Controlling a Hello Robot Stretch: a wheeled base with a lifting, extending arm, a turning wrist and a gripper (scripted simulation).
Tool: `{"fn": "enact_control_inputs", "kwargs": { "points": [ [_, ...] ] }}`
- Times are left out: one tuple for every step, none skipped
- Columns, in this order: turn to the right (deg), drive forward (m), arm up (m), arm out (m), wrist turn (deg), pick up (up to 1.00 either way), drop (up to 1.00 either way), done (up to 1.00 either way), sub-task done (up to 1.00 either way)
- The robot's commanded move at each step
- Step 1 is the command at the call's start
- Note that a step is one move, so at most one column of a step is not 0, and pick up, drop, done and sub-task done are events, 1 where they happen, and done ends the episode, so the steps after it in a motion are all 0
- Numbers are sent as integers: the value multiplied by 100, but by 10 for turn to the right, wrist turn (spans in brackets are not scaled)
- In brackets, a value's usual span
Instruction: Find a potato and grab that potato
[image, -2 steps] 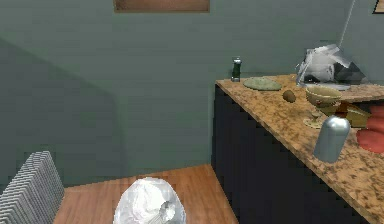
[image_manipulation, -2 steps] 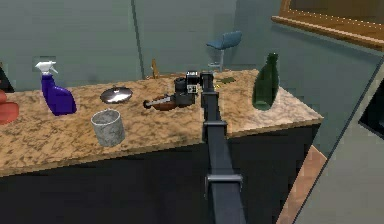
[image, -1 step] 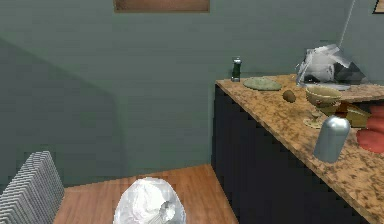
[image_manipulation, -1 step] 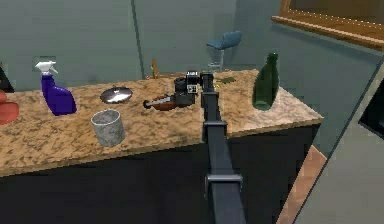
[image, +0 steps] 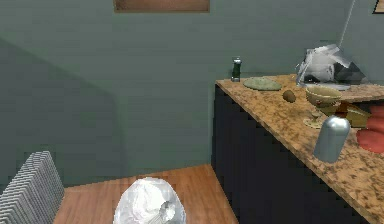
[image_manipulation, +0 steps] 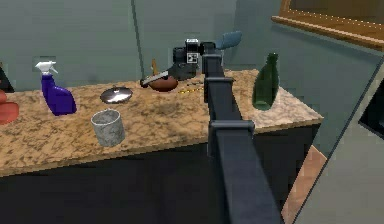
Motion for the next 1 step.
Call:
{"fn": "enact_control_inputs", "kwargs": {
  "points": [
    [0, 0, 0, 0, 0, 0, 0, 100, 0]
  ]
}}
